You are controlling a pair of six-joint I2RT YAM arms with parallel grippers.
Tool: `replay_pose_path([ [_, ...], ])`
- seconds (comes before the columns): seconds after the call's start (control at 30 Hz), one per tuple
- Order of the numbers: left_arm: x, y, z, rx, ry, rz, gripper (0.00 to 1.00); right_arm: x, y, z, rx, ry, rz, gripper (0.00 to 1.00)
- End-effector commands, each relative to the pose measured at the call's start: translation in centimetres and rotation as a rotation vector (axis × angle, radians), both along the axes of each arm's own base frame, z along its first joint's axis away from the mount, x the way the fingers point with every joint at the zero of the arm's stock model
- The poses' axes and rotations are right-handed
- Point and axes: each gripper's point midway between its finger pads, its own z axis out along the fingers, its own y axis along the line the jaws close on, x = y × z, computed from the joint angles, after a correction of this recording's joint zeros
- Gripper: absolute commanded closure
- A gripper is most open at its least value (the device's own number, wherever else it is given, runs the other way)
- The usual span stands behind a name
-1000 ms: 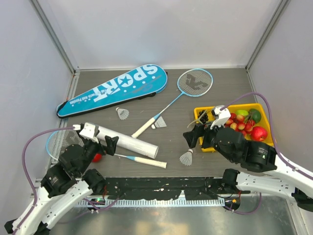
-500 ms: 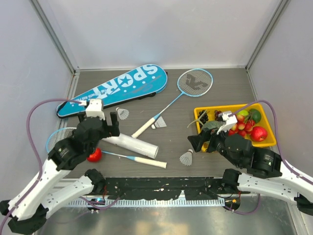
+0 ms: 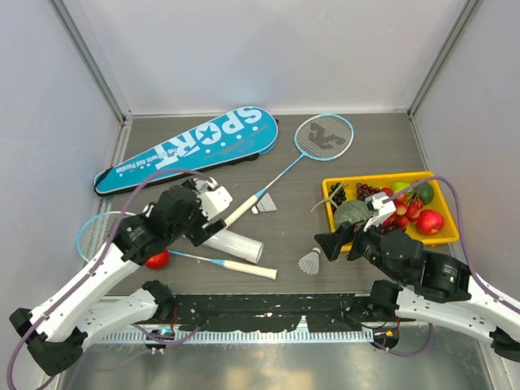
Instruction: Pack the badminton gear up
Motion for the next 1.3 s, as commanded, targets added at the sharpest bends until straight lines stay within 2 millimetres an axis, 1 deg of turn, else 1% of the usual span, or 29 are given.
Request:
replay_pose_path([
  [0.0, 1.1, 0.2, -4.2, 0.391, -0.051, -0.365, 0.01, -0.4, 0.2, 2.9, 0.096, -0.067, 0.042, 0.04],
  [0.03, 1.1, 0.3, -5.1, 0.455, -0.052, -0.435, 0.01, -0.5, 0.0, 2.9, 0.095, -0.069, 0.044, 0.05],
  [0.1, 1.5, 0.4, -6.5, 0.516, -0.019, -0.481, 0.02, -0.6, -0.6, 3.2, 0.105, -0.074, 0.034, 0.05],
  [0.17, 1.5, 0.4, -7.9, 0.539, 0.043, -0.528, 0.02, -0.7, -1.2, 3.4, 0.124, -0.078, 0.02, 0.05],
  [0.27, 1.7, -0.4, -9.5, 0.555, 0.085, -0.599, 0.01, -0.8, -1.7, 3.3, 0.135, -0.082, 0.008, 0.05],
  [0.37, 2.1, -1.4, -10.2, 0.55, 0.097, -0.639, 0.01, -0.7, -2.1, 3.3, 0.14, -0.094, -0.002, 0.05],
  [0.43, 2.0, -1.9, -10.7, 0.543, 0.13, -0.666, 0.01, -0.6, -2.4, 3.4, 0.132, -0.101, -0.007, 0.05],
  [0.57, 1.3, -2.0, -11.9, 0.544, 0.223, -0.696, 0.03, -0.5, -2.9, 3.6, 0.116, -0.113, -0.021, 0.05],
  [0.63, 1.0, -1.8, -12.4, 0.55, 0.248, -0.696, 0.04, -0.5, -3.3, 3.7, 0.112, -0.12, -0.029, 0.05],
  [0.67, 0.6, -2.3, -12.8, 0.527, 0.264, -0.719, 0.04, -0.4, -3.4, 3.8, 0.114, -0.123, -0.036, 0.04],
  [0.73, 0.6, -2.3, -13.3, 0.537, 0.277, -0.729, 0.05, -0.4, -3.7, 3.9, 0.119, -0.129, -0.042, 0.04],
  [0.9, 1.1, -2.6, -14.1, 0.553, 0.293, -0.733, 0.07, -0.4, -4.3, 4.0, 0.127, -0.142, -0.059, 0.05],
  [1.03, 1.5, -2.7, -15.4, 0.573, 0.319, -0.736, 0.07, -0.4, -4.7, 4.1, 0.132, -0.143, -0.066, 0.05],
  [1.27, 2.1, -3.4, -17.1, 0.578, 0.37, -0.735, 0.11, -0.5, -5.5, 4.0, 0.142, -0.148, -0.088, 0.05],
])
